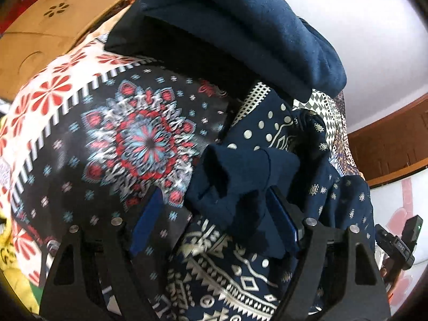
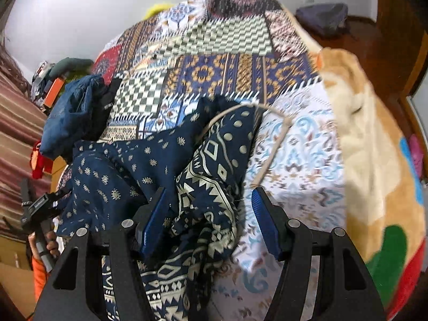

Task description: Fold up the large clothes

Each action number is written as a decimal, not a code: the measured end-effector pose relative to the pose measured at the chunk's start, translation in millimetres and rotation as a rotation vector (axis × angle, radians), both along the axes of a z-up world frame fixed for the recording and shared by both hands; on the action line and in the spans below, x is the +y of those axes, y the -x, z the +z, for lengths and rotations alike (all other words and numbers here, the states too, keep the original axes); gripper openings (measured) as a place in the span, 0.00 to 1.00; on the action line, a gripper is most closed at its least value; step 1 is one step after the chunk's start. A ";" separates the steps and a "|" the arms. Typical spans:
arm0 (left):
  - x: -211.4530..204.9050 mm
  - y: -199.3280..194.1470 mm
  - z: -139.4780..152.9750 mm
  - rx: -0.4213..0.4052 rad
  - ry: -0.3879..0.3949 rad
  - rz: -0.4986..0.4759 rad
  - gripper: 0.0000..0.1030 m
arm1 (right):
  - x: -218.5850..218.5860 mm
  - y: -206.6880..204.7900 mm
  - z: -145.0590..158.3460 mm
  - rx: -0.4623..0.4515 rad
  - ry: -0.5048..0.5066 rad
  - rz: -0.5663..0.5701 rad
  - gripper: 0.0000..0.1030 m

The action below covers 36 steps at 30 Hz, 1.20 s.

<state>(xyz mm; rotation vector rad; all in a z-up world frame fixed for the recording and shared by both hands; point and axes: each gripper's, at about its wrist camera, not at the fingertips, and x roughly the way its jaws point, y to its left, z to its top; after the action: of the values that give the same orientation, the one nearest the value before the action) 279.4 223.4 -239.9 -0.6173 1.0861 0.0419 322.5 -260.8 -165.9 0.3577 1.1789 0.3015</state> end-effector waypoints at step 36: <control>-90.7 -18.1 118.8 -0.254 -0.040 -0.231 0.14 | 21.3 19.3 97.1 -0.255 -0.182 0.080 0.19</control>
<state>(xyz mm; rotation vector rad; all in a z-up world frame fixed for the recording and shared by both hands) 297.5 132.8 -121.0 -0.4442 0.9010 -0.2102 303.3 -239.5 -68.8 0.4177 0.9183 0.5112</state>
